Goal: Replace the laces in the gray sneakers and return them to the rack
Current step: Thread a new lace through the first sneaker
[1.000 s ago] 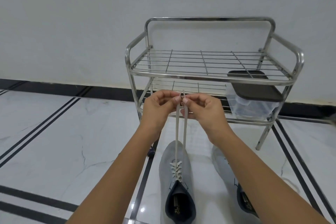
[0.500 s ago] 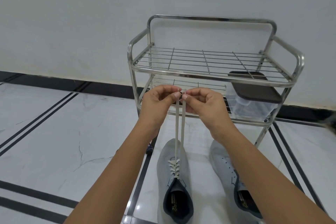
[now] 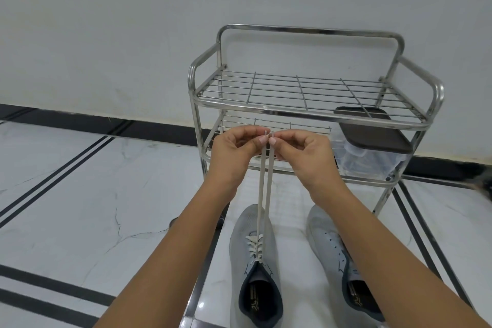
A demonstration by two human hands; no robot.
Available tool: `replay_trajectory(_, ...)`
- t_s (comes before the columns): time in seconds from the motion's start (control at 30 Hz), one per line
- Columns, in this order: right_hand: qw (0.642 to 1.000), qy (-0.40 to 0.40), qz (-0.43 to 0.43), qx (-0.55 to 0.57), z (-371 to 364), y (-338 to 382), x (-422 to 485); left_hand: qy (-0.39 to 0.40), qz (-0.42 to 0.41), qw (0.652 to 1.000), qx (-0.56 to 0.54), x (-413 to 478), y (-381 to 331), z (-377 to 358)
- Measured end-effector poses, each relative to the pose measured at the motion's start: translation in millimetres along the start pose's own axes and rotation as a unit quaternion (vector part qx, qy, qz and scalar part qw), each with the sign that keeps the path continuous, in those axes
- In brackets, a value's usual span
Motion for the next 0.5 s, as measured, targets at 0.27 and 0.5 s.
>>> replay_trajectory(0.27,1.0,0.007,0.002,0.008,1.5,3.7,0.9,0.006,-0.012,1.0,-0.003,-0.5,-0.5,-0.7)
replay_trajectory(0.5,1.0,0.007,0.008,0.011,1.8,5.4,1.3,0.014,-0.016,1.0,-0.012,-0.1,-0.3,-2.3)
Point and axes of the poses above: each hand's wrist, its own x-axis towards the middle knuckle, its own z-axis out of the back of the hand, y = z × x, the point moved 2 cm from there along x, towards the middle knuckle, and after that the axes turned 3 degrees about -y, right-handed, at the moved point
